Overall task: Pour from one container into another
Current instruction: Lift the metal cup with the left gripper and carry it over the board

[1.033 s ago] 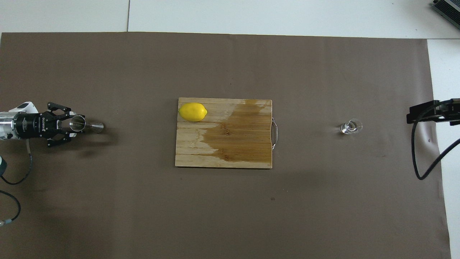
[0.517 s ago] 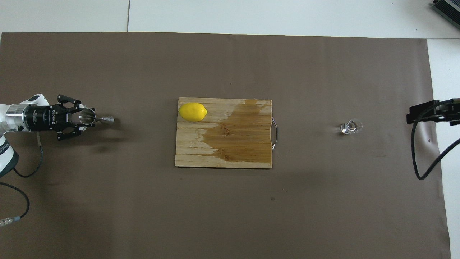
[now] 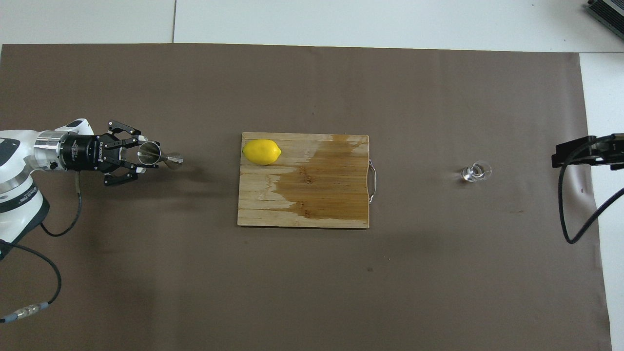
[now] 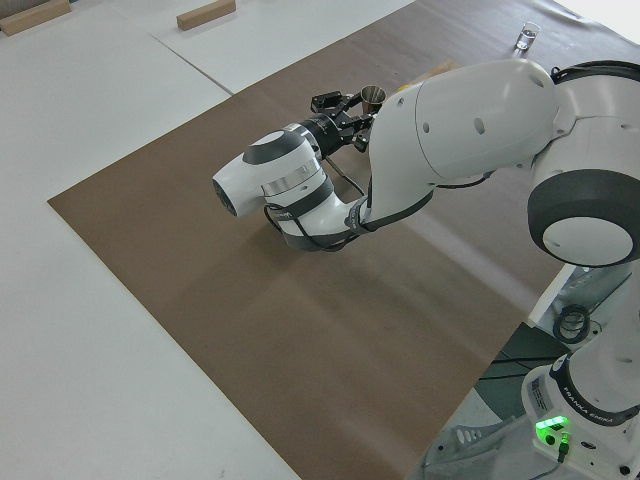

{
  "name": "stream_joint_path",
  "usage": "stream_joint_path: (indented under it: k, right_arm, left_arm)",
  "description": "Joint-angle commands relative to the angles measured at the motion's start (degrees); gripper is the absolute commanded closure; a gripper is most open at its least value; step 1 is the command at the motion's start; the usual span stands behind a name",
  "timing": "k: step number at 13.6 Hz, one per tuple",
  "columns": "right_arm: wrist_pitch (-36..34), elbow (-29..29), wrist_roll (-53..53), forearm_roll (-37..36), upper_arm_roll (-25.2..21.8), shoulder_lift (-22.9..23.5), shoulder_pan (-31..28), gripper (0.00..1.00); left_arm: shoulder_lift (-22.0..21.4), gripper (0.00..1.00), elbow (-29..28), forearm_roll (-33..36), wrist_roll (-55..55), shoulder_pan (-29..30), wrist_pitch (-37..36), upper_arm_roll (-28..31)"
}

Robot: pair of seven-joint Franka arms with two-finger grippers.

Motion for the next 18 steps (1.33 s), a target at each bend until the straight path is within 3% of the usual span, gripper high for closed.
stream_joint_path:
  k: [1,4,12,18]
  right_arm:
    - [0.01,-0.05,0.34,0.48,0.16,-0.21,-0.51,0.0]
    - [0.01,-0.05,0.25,0.48,0.16,-0.12,-0.59,0.0]
    - [0.01,-0.05,-0.01,0.48,0.16,-0.12,-0.68,0.0]
    - [0.01,-0.05,-0.1,0.39,0.16,-0.12,-0.68,0.0]
  left_arm:
    - [-5.06,0.67,-5.55,-6.07,-0.37,-11.55,1.75,9.28]
    - [-6.74,0.67,-8.54,-11.61,-0.54,-21.32,2.01,16.15]
    - [-11.57,0.67,-15.66,-18.2,-2.21,-38.11,4.56,26.6]
    - [-11.49,0.67,-18.57,-26.99,-1.86,-56.04,6.84,38.91]
